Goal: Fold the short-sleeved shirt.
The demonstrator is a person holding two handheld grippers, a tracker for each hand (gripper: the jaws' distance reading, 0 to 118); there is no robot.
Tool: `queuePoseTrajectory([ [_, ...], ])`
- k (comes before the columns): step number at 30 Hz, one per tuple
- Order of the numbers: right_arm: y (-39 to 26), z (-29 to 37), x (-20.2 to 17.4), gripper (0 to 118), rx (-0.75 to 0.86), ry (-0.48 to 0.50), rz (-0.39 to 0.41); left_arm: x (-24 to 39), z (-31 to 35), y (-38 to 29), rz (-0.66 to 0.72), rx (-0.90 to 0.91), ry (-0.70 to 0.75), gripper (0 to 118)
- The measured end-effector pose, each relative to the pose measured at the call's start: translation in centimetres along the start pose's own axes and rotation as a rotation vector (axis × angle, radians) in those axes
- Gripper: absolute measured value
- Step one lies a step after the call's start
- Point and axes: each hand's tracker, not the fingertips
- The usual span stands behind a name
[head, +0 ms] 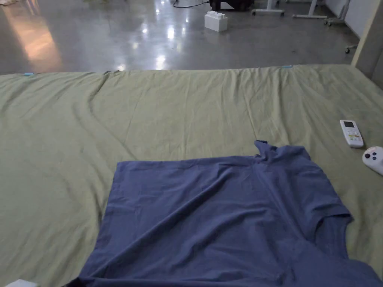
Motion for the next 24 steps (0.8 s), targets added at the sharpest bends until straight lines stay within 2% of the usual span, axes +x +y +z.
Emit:
queuePoseTrajectory([
  [6,1.4,1.4,-1.4,1,0.034,-0.036,0.062,0.4,0.0,-0.3,-0.072,-0.036,-0.024,7],
  [12,7.3,-1.3,-4.0,1,0.131,0.041,0.075,-0.3,-3.8,3.3,-0.069,-0.030,-0.028,7],
  [15,11.5,-4.8,-5.4,1,0.146,0.062,0.086,-1.3,-6.8,6.7,-0.057,-0.024,-0.033,7],
  [18,15.4,-9.9,-6.5,1,0.111,0.086,0.122,-3.1,-11.0,9.7,0.027,-0.069,-0.043,7],
  [20,17.5,-13.1,-7.7,1,0.051,0.067,0.158,-4.0,-13.7,11.5,0.092,-0.100,-0.042,7],
  [21,18.2,-14.5,-8.0,1,0.050,0.067,0.151,-4.3,-14.6,11.8,0.121,-0.114,-0.042,7],
  [24,19.6,-18.8,-7.9,1,-0.014,0.011,0.174,-4.8,-17.7,13.4,0.120,-0.121,0.009,7],
])
